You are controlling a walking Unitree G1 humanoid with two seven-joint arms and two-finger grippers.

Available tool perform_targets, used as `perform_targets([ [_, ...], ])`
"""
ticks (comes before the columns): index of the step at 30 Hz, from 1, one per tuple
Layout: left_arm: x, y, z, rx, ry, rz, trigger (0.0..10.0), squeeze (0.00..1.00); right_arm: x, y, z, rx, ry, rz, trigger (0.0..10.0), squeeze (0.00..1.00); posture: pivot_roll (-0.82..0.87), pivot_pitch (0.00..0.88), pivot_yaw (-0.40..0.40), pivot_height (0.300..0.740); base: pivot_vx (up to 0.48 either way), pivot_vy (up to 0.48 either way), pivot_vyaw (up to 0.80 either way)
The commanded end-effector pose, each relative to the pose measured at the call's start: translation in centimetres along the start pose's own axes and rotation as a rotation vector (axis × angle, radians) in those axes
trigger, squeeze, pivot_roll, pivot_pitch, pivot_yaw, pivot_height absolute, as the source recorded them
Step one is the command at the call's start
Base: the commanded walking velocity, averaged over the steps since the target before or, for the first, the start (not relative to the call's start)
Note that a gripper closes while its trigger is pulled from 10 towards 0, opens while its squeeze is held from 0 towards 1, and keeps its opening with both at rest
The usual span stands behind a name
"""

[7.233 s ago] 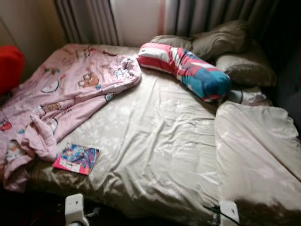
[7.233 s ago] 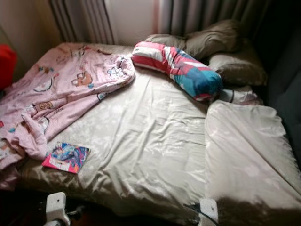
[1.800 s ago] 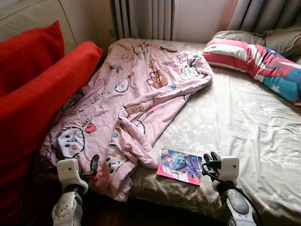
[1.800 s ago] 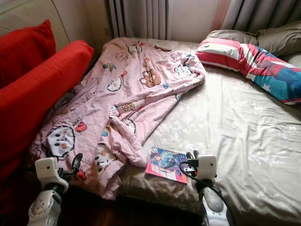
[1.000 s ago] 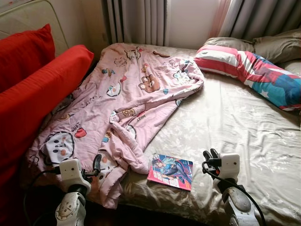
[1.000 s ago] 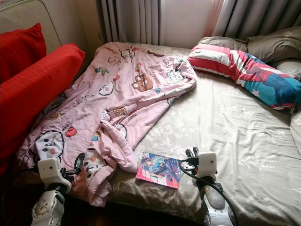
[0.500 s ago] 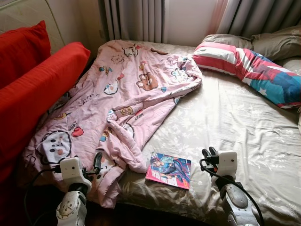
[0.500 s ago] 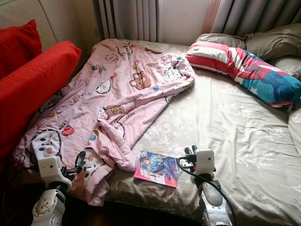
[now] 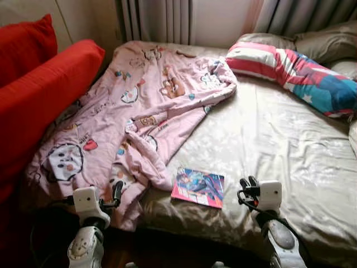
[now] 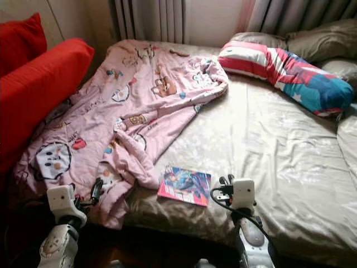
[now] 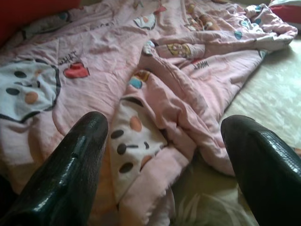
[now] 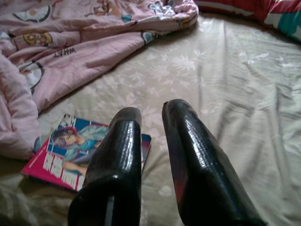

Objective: Clean up the room

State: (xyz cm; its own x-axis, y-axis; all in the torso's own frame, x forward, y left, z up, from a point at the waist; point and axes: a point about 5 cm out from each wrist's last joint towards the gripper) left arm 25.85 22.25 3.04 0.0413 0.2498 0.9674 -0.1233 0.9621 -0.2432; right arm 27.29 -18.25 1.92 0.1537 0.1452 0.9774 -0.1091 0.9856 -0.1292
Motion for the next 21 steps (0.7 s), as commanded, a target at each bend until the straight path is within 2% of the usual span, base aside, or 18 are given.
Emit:
perform_targets([
  [1, 0.08, -0.05, 0.07, -0.004, -0.001, -0.003, 10.0, 0.0, 0.16, 0.18, 0.01, 0.011, -0.006, 0.013, 10.0, 0.0, -0.06, 0.123, -0.023, 0.662, 0.0, 0.0, 0.0],
  [9, 0.08, -0.16, 0.06, -0.012, 0.001, -0.006, 10.0, 0.0, 0.0, 0.31, -0.03, 0.019, 0.008, 0.017, 10.0, 0.0, -0.06, 0.112, -0.02, 0.647, 0.0, 0.0, 0.0],
  [21, 0.12, -0.2, 0.0, -0.012, 0.003, -0.016, 10.0, 0.0, 0.09, 0.43, -0.1, 0.021, 0.002, 0.01, 10.0, 0.0, -0.06, 0.109, -0.021, 0.647, 0.0, 0.0, 0.0],
])
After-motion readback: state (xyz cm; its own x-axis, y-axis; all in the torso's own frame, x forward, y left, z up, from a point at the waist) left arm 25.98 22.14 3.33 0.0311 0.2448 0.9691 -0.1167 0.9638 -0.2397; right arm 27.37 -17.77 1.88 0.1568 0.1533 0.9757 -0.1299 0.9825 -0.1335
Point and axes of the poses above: a point about 5 cm out from each wrist's last joint towards the gripper, its own z axis pointing back from the gripper into the wrist, its own x axis along the axis of the wrist's last joint, y = z × x, and after that the axes turned 8 degrees about z, right-handed
